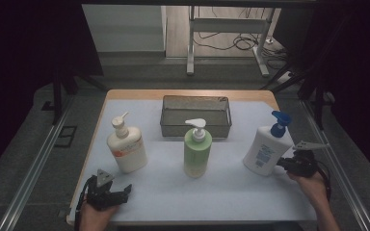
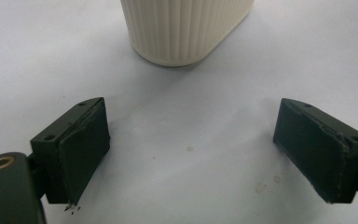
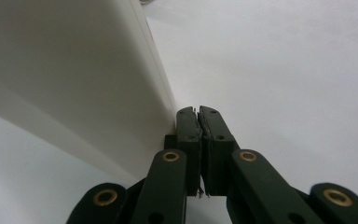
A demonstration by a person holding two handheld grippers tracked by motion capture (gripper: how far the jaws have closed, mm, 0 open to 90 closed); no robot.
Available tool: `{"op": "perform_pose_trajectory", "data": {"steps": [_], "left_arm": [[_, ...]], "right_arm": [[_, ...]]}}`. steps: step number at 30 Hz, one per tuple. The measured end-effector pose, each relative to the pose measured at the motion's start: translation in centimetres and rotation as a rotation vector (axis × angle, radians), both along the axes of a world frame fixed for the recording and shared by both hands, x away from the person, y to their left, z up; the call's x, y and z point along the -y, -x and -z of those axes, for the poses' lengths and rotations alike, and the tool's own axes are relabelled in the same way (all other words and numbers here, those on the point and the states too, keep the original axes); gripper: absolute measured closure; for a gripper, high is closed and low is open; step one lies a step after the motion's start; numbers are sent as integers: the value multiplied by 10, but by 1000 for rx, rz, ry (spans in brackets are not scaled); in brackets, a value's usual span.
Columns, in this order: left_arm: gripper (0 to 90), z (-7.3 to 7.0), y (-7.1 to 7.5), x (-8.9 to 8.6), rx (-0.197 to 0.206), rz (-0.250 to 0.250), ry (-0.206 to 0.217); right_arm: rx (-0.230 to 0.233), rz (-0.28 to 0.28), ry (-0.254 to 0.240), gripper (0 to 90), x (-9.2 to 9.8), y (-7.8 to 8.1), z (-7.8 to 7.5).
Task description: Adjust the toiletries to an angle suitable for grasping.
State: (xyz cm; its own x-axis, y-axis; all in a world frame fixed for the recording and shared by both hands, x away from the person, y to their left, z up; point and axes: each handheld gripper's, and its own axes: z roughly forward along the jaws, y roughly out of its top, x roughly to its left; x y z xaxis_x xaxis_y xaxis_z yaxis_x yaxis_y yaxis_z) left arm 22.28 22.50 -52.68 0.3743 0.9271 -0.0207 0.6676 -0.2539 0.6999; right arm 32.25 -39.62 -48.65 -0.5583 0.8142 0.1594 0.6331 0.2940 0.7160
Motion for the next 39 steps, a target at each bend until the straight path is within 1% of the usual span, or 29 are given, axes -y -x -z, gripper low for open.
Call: {"op": "perform_pose_trajectory", "data": {"steps": [4, 11, 15, 16, 20, 21, 22, 24, 28, 29, 30, 31, 32, 33, 35, 36, 37, 39], "left_arm": [[103, 0, 0, 0, -1, 1, 0], [103, 0, 0, 0, 0, -2, 2], [103, 0, 0, 0, 0, -2, 3], [103, 0, 0, 0, 0, -2, 3], [103, 0, 0, 0, 0, -2, 2], [103, 0, 0, 0, 0, -1, 2], [103, 0, 0, 0, 0, -1, 2], [103, 0, 0, 0, 0, -2, 3], [103, 0, 0, 0, 0, -2, 1], [103, 0, 0, 0, 0, -2, 1], [103, 0, 0, 0, 0, -1, 2], [103, 0, 0, 0, 0, -1, 2], [103, 0, 0, 0, 0, -1, 2], [103, 0, 0, 0, 0, -2, 2], [103, 0, 0, 0, 0, -2, 1], [103, 0, 0, 0, 0, -2, 1], [103, 0, 0, 0, 1, -2, 1], [103, 0, 0, 0, 1, -2, 1]], "right_arm": [[1, -13, 4, 858, -3, 3, 1], [4, -20, 12, 848, -10, 10, 1], [1, -25, 7, 839, -15, 14, 2], [8, -28, 12, 839, -17, 15, 2], [8, -20, 13, 832, -22, 15, 4], [15, -12, 28, 818, -22, 15, 4], [14, -11, 30, 807, -22, 15, 4], [11, -5, 21, 800, -21, 16, 4], [22, 10, 27, 722, -18, 22, -1], [22, 10, 27, 722, -18, 22, -1], [26, 13, 30, 691, -16, 26, -3], [26, 13, 30, 691, -16, 26, -3], [28, 15, 30, 675, -15, 28, -3], [35, 18, 32, 637, -14, 33, -5], [33, 26, 32, 604, -13, 38, -6], [33, 26, 32, 604, -13, 38, -6], [38, 32, 34, 584, -11, 42, -8], [34, 38, 31, 549, -10, 46, -9]]}}
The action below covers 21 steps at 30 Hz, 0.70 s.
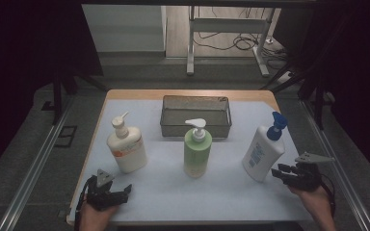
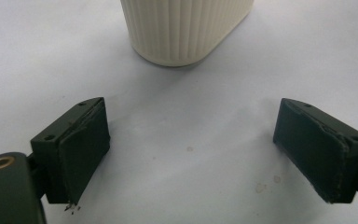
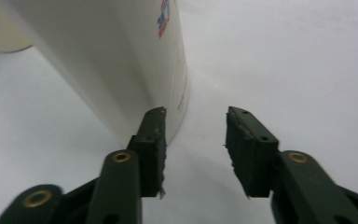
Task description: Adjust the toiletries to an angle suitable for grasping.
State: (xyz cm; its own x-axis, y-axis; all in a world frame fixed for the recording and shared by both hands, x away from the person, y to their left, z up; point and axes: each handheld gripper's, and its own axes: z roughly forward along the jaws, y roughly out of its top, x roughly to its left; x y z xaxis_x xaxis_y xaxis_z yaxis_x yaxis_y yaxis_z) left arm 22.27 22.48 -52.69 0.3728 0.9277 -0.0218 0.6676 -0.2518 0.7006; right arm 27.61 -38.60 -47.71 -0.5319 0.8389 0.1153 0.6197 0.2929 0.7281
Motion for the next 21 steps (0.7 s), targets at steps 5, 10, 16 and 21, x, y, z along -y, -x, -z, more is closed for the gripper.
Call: {"op": "perform_pose_trajectory", "data": {"steps": [5, 10, 16, 21], "left_arm": [[103, 0, 0, 0, 0, 0, 0], [103, 0, 0, 0, 0, 0, 0], [103, 0, 0, 0, 0, 0, 0], [103, 0, 0, 0, 0, 0, 0]], "right_arm": [[6, 0, 6, 487, 1, 11, -3], [12, -8, 20, 407, -2, 18, -4], [17, -22, 19, 350, -8, 23, -7], [36, -44, 31, 293, -15, 26, -13]]}}
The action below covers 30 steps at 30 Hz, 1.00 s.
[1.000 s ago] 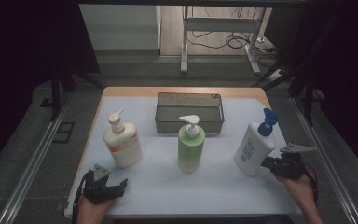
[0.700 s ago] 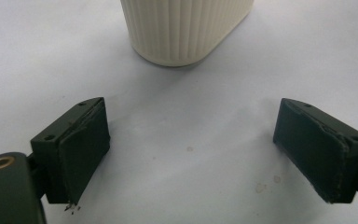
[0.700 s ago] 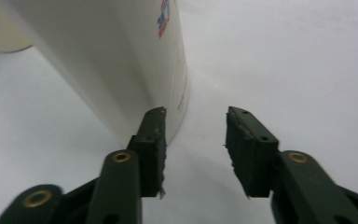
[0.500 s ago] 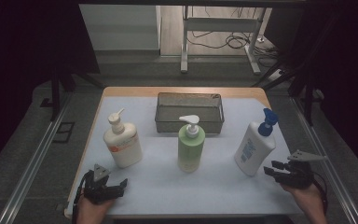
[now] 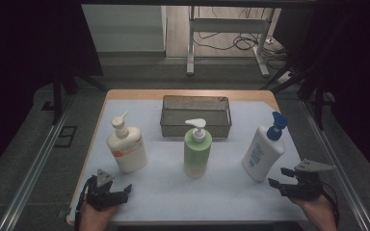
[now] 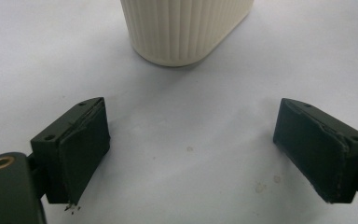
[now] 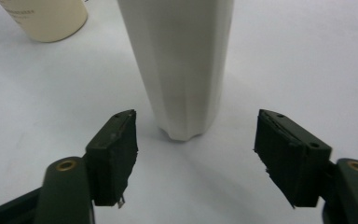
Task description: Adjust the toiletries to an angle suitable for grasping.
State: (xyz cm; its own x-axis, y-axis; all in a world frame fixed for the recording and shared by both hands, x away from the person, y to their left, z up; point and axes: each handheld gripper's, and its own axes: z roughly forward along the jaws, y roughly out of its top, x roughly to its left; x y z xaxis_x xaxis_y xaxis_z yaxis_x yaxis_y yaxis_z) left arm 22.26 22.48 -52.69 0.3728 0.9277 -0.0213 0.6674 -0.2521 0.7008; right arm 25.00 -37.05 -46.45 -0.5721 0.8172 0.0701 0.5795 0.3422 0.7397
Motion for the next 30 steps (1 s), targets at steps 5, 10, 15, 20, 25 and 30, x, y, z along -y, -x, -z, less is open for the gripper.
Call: {"op": "perform_pose_trajectory", "data": {"steps": [5, 10, 15, 20, 25, 30], "left_arm": [[103, 0, 0, 0, 0, 0, 0], [103, 0, 0, 0, -1, 0, 0], [103, 0, 0, 0, -1, 0, 1], [103, 0, 0, 0, -1, 1, 1], [103, 0, 0, 0, -1, 0, 1], [103, 0, 0, 0, 0, 0, 0]], "right_arm": [[17, -2, 1, 254, -5, -1, -7], [30, 1, -2, 212, -11, -4, -14], [40, -1, -15, 186, -17, -8, -22], [53, 11, -20, 159, -21, -11, -28], [63, 18, -20, 147, -26, -15, -34], [67, 27, -16, 147, -30, -19, -37]]}}
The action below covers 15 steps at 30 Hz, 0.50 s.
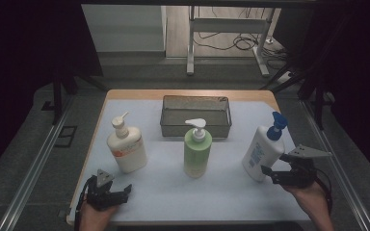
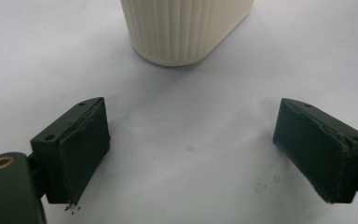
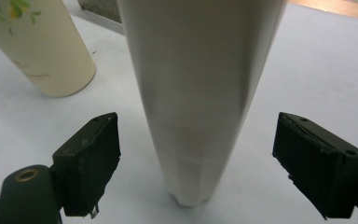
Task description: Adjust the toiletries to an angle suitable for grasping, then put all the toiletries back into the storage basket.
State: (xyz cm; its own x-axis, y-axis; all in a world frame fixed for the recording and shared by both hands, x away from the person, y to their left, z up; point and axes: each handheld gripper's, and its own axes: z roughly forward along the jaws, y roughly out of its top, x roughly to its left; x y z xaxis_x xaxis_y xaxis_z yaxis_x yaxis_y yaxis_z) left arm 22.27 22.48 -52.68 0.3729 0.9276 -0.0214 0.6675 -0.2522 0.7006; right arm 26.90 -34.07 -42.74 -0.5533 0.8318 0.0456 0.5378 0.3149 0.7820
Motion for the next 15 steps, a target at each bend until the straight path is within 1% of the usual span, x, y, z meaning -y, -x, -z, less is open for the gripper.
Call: {"op": "perform_pose_trajectory", "data": {"steps": [9, 15], "left_arm": [[103, 0, 0, 0, -2, 2, -1], [103, 0, 0, 0, -2, 2, -1]], "right_arm": [[11, 10, -10, 135, -9, -9, -8], [5, 30, -21, 134, -12, -15, -10]]}}
